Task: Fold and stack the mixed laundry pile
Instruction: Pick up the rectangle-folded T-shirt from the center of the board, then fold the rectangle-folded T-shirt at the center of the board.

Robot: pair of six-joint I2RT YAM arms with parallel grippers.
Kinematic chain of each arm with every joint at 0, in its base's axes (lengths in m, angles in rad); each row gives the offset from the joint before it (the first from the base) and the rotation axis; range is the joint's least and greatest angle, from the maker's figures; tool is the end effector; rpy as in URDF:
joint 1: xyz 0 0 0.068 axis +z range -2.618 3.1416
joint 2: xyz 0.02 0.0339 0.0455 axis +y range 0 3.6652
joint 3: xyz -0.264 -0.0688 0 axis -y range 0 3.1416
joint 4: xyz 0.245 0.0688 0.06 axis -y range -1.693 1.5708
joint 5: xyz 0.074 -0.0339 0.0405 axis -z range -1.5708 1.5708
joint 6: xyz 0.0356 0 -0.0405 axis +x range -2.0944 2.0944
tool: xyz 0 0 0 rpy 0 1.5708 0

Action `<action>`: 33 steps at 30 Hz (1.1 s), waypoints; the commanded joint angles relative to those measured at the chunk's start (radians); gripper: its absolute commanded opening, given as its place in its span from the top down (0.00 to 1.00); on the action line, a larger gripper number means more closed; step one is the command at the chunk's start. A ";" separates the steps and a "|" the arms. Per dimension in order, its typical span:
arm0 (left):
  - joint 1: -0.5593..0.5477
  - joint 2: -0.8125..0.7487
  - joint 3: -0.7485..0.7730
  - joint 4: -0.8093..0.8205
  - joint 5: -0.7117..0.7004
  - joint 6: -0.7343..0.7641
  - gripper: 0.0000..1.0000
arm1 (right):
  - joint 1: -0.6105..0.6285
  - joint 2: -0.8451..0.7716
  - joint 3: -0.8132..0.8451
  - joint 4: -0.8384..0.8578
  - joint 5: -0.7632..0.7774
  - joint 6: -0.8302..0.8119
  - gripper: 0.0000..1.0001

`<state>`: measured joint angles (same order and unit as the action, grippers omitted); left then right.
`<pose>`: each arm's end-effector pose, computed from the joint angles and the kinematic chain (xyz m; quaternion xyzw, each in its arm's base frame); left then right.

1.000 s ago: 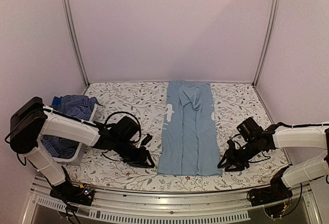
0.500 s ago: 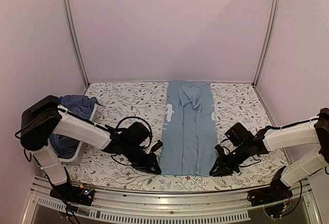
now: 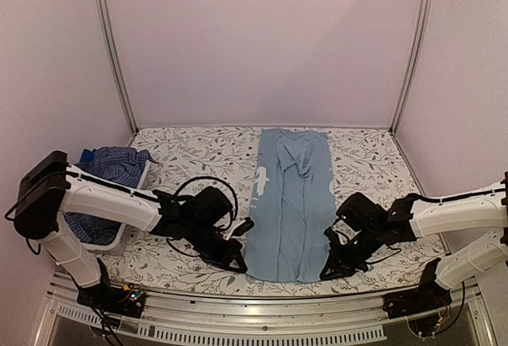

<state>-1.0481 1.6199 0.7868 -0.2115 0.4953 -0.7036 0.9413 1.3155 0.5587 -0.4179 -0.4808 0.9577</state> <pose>0.1326 -0.2641 0.1452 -0.2233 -0.9113 0.3452 0.0203 0.1123 0.1822 0.1470 0.0390 -0.9526 -0.2913 0.0786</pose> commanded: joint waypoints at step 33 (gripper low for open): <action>0.445 0.762 1.170 -0.243 -0.036 0.175 1.00 | -0.595 0.737 0.961 -0.121 0.032 -0.538 1.00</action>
<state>-0.6186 2.3241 1.8839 -0.4416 0.4389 -0.5255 0.3782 1.9865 1.4509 -0.5369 -0.4301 0.4633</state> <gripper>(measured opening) 0.006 0.022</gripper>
